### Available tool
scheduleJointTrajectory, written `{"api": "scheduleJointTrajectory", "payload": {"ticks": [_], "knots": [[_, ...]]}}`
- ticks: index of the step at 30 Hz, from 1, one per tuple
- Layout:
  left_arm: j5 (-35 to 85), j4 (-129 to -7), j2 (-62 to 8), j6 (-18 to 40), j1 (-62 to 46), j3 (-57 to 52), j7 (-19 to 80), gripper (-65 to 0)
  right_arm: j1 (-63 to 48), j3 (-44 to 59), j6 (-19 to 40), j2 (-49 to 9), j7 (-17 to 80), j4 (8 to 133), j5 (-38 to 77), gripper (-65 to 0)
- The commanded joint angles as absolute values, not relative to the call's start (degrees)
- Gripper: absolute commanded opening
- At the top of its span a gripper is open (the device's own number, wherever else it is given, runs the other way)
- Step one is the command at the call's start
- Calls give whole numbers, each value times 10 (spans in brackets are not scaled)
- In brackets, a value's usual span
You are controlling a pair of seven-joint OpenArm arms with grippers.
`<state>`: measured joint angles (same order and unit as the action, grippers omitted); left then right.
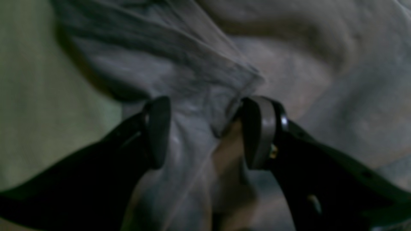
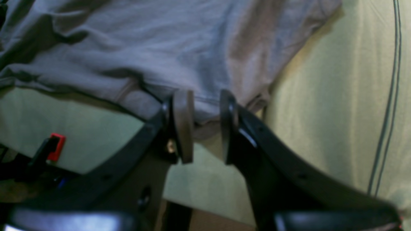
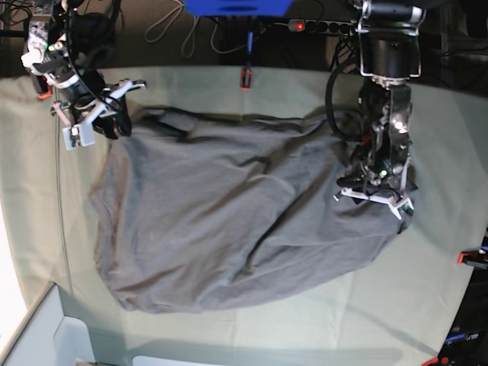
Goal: Layout the t-shirt on the table in an organized manner, then fold the t-shirt properly
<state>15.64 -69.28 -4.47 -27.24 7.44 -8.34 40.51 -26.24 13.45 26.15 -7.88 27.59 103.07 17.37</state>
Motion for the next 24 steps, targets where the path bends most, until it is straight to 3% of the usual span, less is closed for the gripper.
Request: {"api": "scheduleJointTrajectory", "payload": {"ticks": [1, 4, 8, 15, 18, 24], "knots": [[152, -699, -51, -273, 84, -84, 401, -313, -262, 138, 263, -84, 262, 1039, 180, -501], [153, -703, -51, -273, 82, -84, 401, -330, -262, 138, 263, -84, 262, 1039, 180, -501], [154, -705, -51, -271, 75, -85, 400, -483, -262, 138, 263, -84, 262, 1039, 180, -501], [155, -732, -50, -271, 74, -85, 400, -511, -262, 138, 263, -84, 262, 1039, 180, -502], [155, -756, -49, -273, 64, -86, 400, -650, -262, 138, 263, -84, 262, 1039, 180, -502], [155, -835, -48, -273, 26, -86, 400, -650, -263, 138, 263, -82, 262, 1039, 180, -502]]}}
